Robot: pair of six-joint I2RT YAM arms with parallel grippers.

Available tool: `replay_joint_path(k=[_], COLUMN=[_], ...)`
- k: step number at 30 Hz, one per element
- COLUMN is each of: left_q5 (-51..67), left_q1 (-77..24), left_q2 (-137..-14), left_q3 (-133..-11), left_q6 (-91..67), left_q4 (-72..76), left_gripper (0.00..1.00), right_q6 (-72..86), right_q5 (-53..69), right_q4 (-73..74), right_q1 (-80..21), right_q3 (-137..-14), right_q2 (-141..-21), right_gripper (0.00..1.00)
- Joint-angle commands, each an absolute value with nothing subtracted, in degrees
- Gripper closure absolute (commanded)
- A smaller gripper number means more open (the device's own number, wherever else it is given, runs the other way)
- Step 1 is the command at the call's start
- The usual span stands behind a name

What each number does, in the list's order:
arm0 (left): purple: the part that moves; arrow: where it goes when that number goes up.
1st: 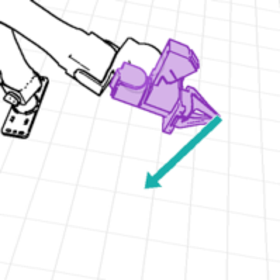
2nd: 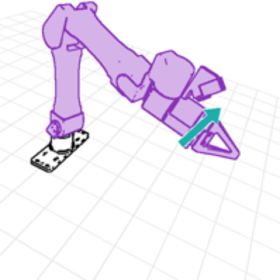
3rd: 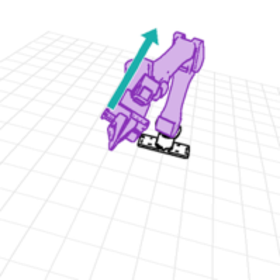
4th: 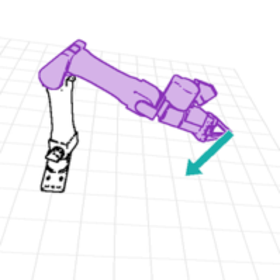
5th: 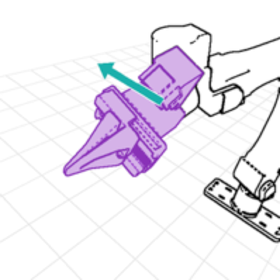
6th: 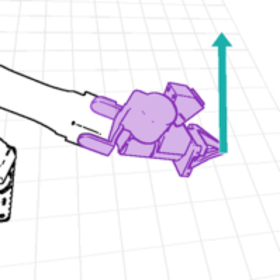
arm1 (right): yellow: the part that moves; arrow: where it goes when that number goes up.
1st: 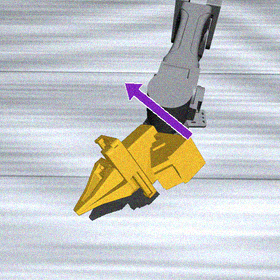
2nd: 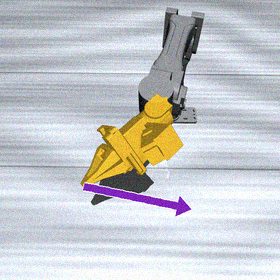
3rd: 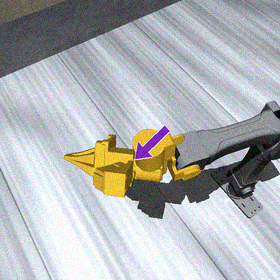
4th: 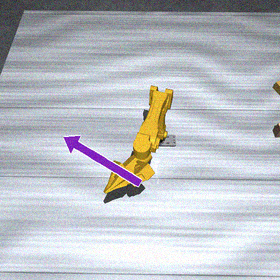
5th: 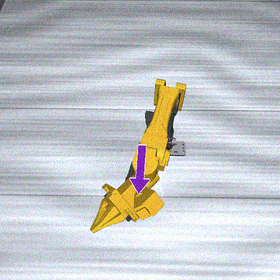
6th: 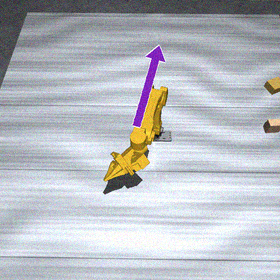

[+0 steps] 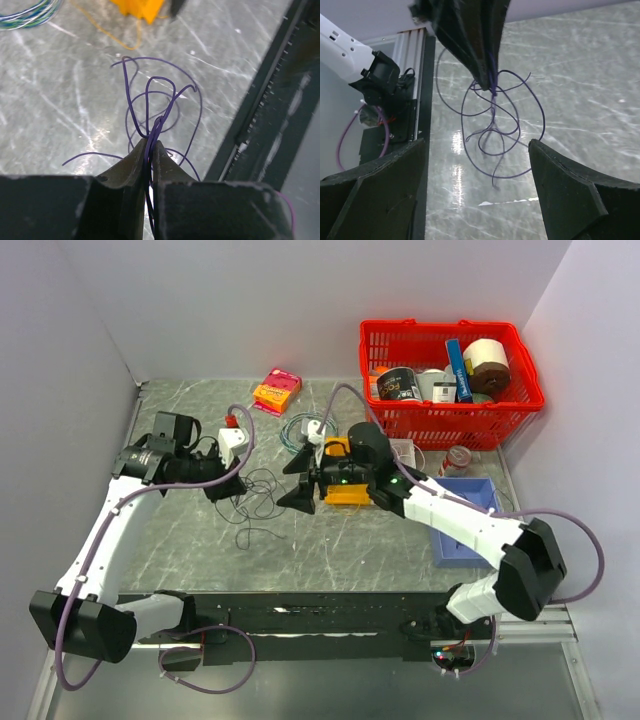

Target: Untangle the cables

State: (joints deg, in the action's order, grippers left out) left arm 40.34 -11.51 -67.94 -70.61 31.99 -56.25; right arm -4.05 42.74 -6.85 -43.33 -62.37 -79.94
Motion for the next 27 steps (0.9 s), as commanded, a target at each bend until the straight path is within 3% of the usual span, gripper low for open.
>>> replay_joint_path(k=[1, 10, 20, 23, 24, 26, 27], left_q5=[47.0, 48.6, 49.0, 49.2, 49.1, 49.4, 49.6], left_q1=[-11.6, -12.4, -12.9, -13.1, -13.2, -13.2, -13.2], left_q2=[-66.4, -65.9, -66.3, -66.4, -66.4, -66.4, -66.4], left_q3=[-73.5, -74.1, -75.3, -75.2, -75.2, -75.6, -75.8], left_q6=[38.2, 40.4, 40.4, 40.5, 40.5, 40.9, 41.2], left_q4=[-64.1, -66.2, -66.5, -66.5, -66.6, -67.1, -67.4], left_gripper=[0.89, 0.89, 0.88, 0.88, 0.88, 0.88, 0.89], right_q6=[-1.8, -2.5, -2.9, -2.6, -2.5, -2.0, -2.0], right_q5=[43.7, 45.9, 47.9, 48.3, 48.7, 49.2, 48.6], right_q4=[-12.5, -9.5, -8.9, -8.0, -7.7, -7.7, -7.3], right_q1=[-43.9, -44.0, -44.5, -44.5, -44.4, -44.4, -44.4], right_q3=[-64.8, -73.7, -74.7, -76.4, -77.2, -77.4, -77.5], right_q2=[-81.9, -90.3, -93.8, -95.2, -95.5, -95.9, -95.8], right_gripper=[0.11, 0.13, 0.18, 0.28, 0.39, 0.52, 0.69])
